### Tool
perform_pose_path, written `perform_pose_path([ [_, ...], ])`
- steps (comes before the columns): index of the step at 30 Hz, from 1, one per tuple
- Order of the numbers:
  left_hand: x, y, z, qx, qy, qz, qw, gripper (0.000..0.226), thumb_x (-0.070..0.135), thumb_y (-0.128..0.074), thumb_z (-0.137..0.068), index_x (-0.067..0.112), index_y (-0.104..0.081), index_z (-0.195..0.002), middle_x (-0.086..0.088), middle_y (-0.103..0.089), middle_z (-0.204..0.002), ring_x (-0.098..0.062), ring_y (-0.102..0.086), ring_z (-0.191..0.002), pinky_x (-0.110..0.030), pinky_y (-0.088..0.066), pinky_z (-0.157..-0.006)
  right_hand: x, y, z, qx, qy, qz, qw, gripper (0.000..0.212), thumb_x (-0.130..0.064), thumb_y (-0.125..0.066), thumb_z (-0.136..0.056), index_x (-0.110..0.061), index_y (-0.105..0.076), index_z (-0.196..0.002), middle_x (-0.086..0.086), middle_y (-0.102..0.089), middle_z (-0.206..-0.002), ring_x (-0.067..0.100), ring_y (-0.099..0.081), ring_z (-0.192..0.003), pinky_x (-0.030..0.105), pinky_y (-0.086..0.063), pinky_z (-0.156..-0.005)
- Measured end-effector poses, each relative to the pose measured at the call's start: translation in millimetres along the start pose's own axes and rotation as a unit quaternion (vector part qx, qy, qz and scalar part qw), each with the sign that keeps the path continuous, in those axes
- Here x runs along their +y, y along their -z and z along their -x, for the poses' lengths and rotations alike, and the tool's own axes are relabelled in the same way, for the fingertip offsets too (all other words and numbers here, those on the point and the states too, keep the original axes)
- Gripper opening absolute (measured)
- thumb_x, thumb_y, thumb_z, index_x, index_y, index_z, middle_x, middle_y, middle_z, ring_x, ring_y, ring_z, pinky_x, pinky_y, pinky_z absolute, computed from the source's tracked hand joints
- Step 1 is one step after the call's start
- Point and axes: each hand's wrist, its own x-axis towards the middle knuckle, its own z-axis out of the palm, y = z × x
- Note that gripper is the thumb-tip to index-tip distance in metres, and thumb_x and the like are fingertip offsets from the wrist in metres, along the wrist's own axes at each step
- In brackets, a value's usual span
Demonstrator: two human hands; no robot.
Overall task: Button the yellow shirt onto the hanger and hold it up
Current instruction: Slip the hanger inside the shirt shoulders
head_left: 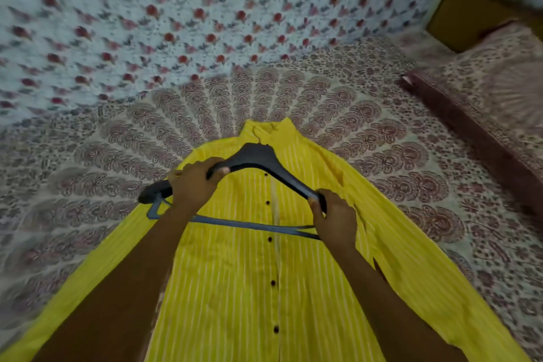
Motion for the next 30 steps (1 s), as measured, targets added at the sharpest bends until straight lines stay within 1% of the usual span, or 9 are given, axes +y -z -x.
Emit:
perform_pose_path([
  [2,-31,2,-2,0.017,0.026,-0.011,0.999,0.062,0.071,-0.029,-0.086,0.028,-0.054,-0.123,-0.01,-0.063,-0.077,-0.032,-0.058,-0.074,-0.05,-0.043,-0.082,-11,-18,-1,-0.029,-0.013,-0.019,0.999,0.05,-0.042,-0.038,-0.086,-0.008,-0.06,-0.115,0.012,-0.067,-0.1,0.032,-0.062,-0.089,0.042,-0.048,-0.077],
  [5,-56,0,-9,0.046,0.066,-0.007,0.997,0.052,0.061,-0.033,-0.089,0.028,-0.053,-0.123,-0.007,-0.055,-0.064,-0.033,-0.056,-0.064,-0.053,-0.047,-0.075,-7,-33,0,-0.009,-0.067,-0.039,0.997,0.039,-0.025,-0.051,-0.091,-0.004,-0.053,-0.124,0.015,-0.06,-0.119,0.034,-0.055,-0.112,0.045,-0.044,-0.092],
  [8,-82,-5,-26,0.076,0.106,0.009,0.991,0.042,0.055,-0.04,-0.092,0.03,-0.053,-0.123,-0.007,-0.055,-0.066,-0.034,-0.057,-0.068,-0.053,-0.049,-0.076,-2,-57,-10,-0.045,-0.099,-0.023,0.994,0.043,-0.021,-0.051,-0.093,-0.007,-0.044,-0.133,0.012,-0.05,-0.136,0.03,-0.045,-0.125,0.041,-0.038,-0.099],
  [12,-106,-26,-48,0.098,0.129,0.027,0.986,0.051,0.066,-0.033,-0.086,0.033,-0.054,-0.118,-0.008,-0.06,-0.075,-0.037,-0.059,-0.079,-0.058,-0.047,-0.083,2,-96,-33,-0.086,-0.078,0.012,0.993,0.045,-0.023,-0.05,-0.093,-0.009,-0.042,-0.135,0.008,-0.051,-0.135,0.028,-0.046,-0.125,0.038,-0.039,-0.096],
  [16,-112,-43,-69,0.108,0.158,-0.005,0.981,0.042,0.054,-0.041,-0.091,0.031,-0.051,-0.125,-0.016,-0.065,-0.101,-0.04,-0.055,-0.103,-0.056,-0.034,-0.098,3,-127,-60,-0.086,-0.103,0.039,0.99,0.041,-0.02,-0.05,-0.092,-0.012,-0.044,-0.132,0.008,-0.05,-0.133,0.028,-0.046,-0.123,0.039,-0.041,-0.093],
  [21,-126,-46,-88,0.094,0.169,-0.015,0.981,0.054,0.064,-0.033,-0.086,0.03,-0.053,-0.123,-0.018,-0.065,-0.089,-0.039,-0.057,-0.093,-0.055,-0.035,-0.096,5,-144,-97,-0.092,-0.104,0.053,0.989,0.037,-0.012,-0.051,-0.088,-0.011,-0.047,-0.125,0.01,-0.052,-0.126,0.03,-0.049,-0.116,0.04,-0.044,-0.085],
  [23,-129,-40,-97,0.103,0.198,-0.027,0.974,0.043,0.056,-0.038,-0.091,0.031,-0.053,-0.123,-0.017,-0.065,-0.093,-0.039,-0.056,-0.098,-0.054,-0.028,-0.1,6,-150,-110,-0.095,-0.113,0.065,0.987,0.04,-0.011,-0.052,-0.087,-0.01,-0.045,-0.126,0.011,-0.05,-0.127,0.031,-0.049,-0.115,0.041,-0.044,-0.086],
  [28,-142,-18,-109,0.103,0.214,-0.072,0.969,0.037,0.05,-0.037,-0.094,0.03,-0.052,-0.122,-0.016,-0.064,-0.097,-0.037,-0.056,-0.098,-0.049,-0.026,-0.099,11,-167,-132,-0.149,-0.088,0.148,0.974,0.052,-0.039,-0.063,-0.081,-0.014,-0.048,-0.124,0.01,-0.046,-0.127,0.03,-0.044,-0.117,0.041,-0.04,-0.091],
  [30,-148,-16,-112,0.105,0.218,-0.085,0.967,0.038,0.05,-0.037,-0.094,0.029,-0.051,-0.123,-0.018,-0.064,-0.098,-0.039,-0.055,-0.098,-0.05,-0.025,-0.1,9,-172,-139,-0.138,-0.085,0.186,0.969,0.056,-0.042,-0.063,-0.08,-0.012,-0.047,-0.123,0.012,-0.045,-0.125,0.031,-0.043,-0.117,0.043,-0.04,-0.09],
])
